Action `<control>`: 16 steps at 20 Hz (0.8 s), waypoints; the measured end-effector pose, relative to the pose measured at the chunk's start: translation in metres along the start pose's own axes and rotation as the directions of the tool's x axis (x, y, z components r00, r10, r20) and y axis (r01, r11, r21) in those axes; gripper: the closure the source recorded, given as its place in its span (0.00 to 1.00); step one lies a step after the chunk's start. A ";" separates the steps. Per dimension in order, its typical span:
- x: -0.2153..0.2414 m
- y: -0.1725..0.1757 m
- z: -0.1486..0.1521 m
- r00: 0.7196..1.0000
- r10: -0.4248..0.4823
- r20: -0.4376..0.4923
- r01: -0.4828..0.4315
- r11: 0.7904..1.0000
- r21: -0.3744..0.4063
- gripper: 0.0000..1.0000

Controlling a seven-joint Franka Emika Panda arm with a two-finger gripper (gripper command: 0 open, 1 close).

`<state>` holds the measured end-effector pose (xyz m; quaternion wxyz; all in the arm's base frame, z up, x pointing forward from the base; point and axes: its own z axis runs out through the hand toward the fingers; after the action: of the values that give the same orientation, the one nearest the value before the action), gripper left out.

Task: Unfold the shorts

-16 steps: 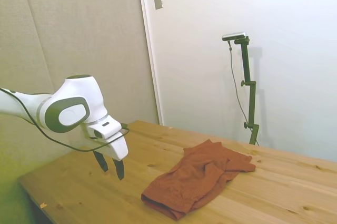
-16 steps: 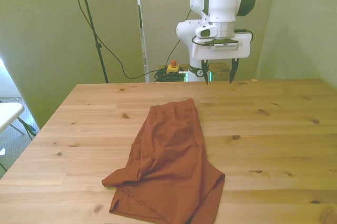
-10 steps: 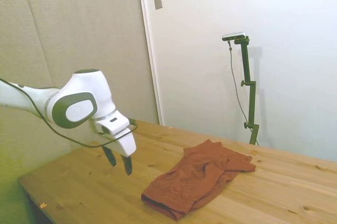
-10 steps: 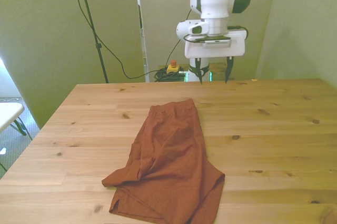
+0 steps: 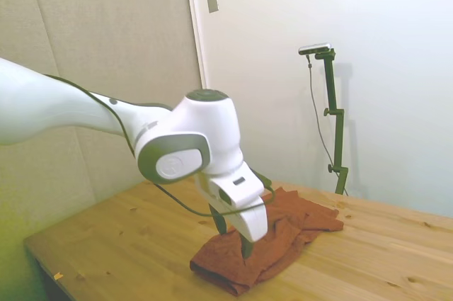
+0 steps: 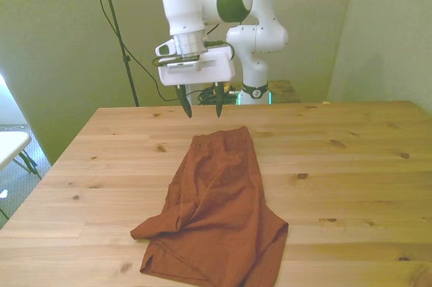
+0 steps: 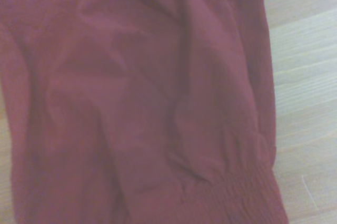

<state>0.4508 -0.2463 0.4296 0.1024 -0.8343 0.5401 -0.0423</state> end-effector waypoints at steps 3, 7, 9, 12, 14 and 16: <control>0.021 0.008 0.022 0.999 0.023 0.044 -0.023 1.000 -0.005 0.00; 0.036 0.015 0.036 0.996 0.026 0.081 -0.027 1.000 0.008 0.00; 0.038 0.018 0.042 0.994 0.014 0.111 -0.018 0.999 0.032 0.00; 0.039 0.020 0.045 0.990 -0.015 0.143 0.004 0.997 0.077 0.00; 0.040 0.020 0.049 0.987 -0.032 0.158 0.013 0.993 0.116 0.00; 0.040 0.020 0.055 0.983 -0.047 0.176 0.022 0.990 0.143 0.00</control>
<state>0.4598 -0.2835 0.3703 0.2083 -0.8346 0.5099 -0.0067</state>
